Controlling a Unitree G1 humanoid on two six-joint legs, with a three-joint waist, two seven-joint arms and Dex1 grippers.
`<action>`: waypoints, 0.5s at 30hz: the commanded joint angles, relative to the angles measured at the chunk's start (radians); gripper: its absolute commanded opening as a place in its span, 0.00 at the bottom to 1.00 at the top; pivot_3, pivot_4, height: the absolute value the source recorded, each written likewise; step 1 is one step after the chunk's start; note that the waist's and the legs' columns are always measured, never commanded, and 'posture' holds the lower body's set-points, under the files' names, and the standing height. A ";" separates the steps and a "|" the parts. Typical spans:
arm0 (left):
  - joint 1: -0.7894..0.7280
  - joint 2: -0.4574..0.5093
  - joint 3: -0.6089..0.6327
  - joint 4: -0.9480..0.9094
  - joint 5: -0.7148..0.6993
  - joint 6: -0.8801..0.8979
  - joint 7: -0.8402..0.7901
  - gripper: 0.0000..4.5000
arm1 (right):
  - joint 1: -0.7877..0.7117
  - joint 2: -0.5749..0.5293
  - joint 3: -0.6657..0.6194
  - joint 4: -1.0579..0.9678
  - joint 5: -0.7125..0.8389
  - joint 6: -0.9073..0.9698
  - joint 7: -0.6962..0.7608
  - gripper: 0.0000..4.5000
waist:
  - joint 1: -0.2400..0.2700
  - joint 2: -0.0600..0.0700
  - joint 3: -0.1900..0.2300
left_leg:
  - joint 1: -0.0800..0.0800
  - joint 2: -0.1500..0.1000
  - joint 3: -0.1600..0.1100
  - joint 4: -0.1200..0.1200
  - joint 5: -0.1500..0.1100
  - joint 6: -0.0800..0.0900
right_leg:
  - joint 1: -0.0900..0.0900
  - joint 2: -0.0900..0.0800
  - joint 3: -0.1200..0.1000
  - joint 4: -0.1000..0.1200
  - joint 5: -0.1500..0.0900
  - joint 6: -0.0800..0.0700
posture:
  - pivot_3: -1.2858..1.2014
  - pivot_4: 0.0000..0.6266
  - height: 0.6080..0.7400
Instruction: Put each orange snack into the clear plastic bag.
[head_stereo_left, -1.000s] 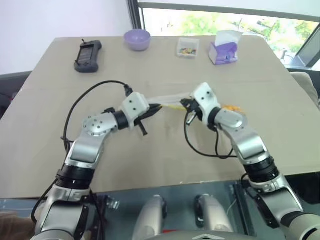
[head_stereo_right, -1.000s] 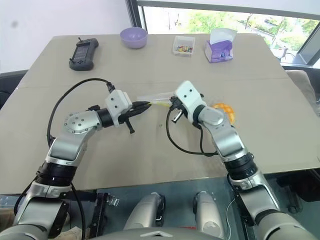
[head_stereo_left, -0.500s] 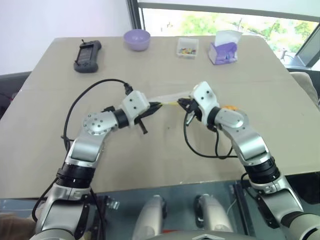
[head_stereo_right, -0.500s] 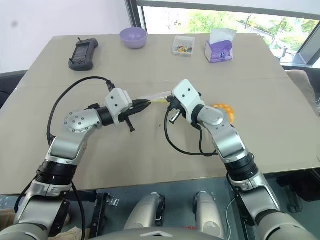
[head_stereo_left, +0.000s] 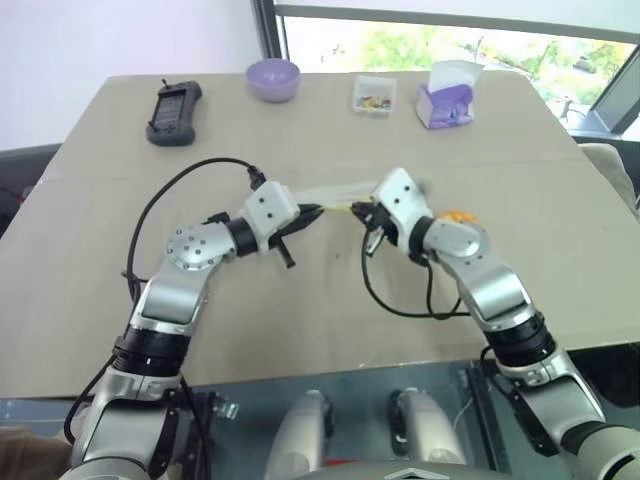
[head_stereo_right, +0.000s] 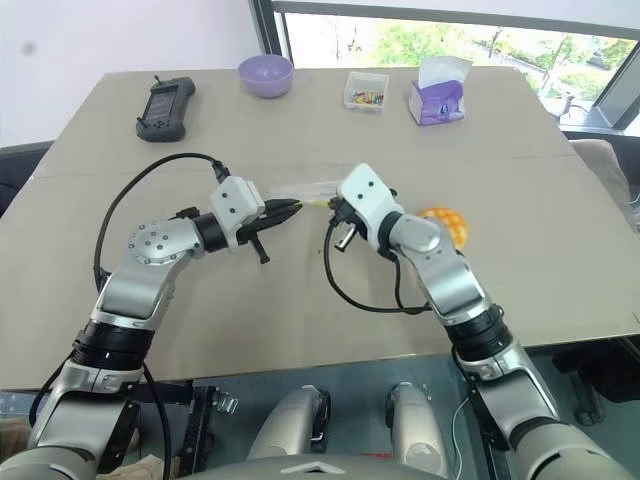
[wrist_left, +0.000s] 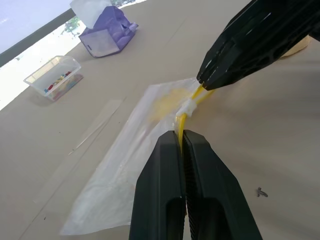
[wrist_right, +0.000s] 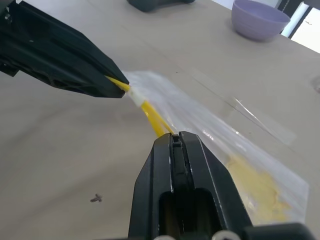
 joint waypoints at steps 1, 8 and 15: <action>-0.009 -0.003 0.025 -0.039 -0.009 0.001 0.010 0.00 | -0.029 0.003 -0.007 -0.018 -0.009 -0.026 -0.012 0.01 | 0.000 0.000 0.000 | 0.000 0.000 0.000 0.000 0.000 0.000 | 0.000 0.000 0.000 0.000 0.000 0.000 | 0.52 0.24 1.00; -0.002 -0.006 0.025 -0.048 -0.018 0.005 0.004 0.00 | -0.038 0.018 -0.024 0.006 -0.036 -0.039 -0.063 0.01 | 0.000 0.000 0.000 | 0.000 0.000 0.000 0.000 0.000 0.000 | 0.000 0.000 0.000 0.000 0.000 0.000 | 0.52 0.24 1.00; 0.002 -0.017 0.029 -0.048 -0.032 0.006 -0.001 0.00 | -0.036 0.016 -0.015 0.020 -0.044 -0.048 -0.069 0.01 | 0.000 0.000 0.000 | 0.000 0.000 0.000 0.000 0.000 0.000 | 0.000 0.000 0.000 0.000 0.000 0.000 | 0.52 0.24 1.00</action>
